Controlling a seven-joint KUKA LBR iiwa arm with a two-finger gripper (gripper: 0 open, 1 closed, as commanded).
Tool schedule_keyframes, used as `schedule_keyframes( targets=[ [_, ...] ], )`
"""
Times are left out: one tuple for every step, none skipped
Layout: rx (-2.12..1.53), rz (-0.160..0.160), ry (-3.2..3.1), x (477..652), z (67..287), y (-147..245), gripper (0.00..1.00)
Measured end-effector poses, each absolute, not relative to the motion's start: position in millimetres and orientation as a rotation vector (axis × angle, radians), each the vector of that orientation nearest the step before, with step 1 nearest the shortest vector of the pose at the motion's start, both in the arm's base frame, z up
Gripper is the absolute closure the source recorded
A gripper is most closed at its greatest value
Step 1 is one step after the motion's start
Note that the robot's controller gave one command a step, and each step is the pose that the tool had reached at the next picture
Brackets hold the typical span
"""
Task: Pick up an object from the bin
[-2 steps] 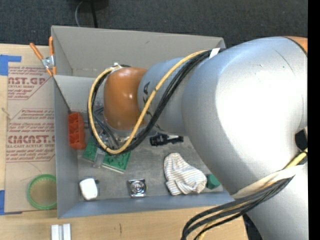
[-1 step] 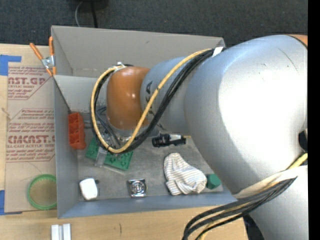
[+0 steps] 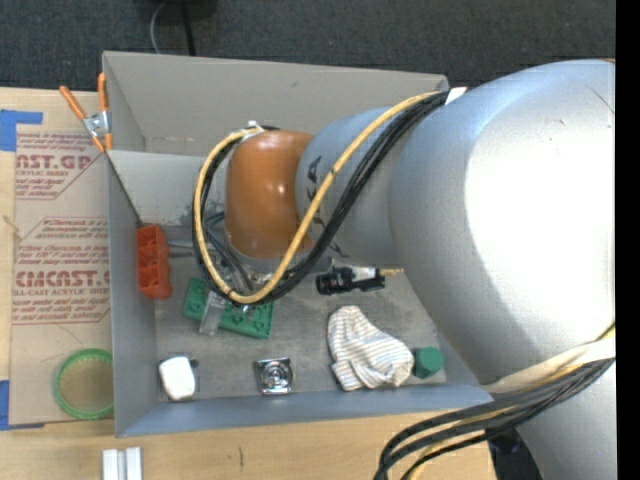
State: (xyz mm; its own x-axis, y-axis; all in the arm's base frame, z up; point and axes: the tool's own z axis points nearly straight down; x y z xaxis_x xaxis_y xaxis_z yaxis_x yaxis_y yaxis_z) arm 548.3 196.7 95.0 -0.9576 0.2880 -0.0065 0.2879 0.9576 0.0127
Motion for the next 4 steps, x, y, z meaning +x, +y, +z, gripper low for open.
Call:
schedule_keyframes(
  targets=[
    [0.484,0.021,3.094,538.2,105.4,187.9,1.00],
    [0.501,0.021,3.093,541.5,108.5,177.7,1.00],
    [0.512,0.020,3.090,531.7,106.8,157.9,1.00],
    [0.593,0.022,3.076,533.1,89.9,149.0,1.00]
  ],
)
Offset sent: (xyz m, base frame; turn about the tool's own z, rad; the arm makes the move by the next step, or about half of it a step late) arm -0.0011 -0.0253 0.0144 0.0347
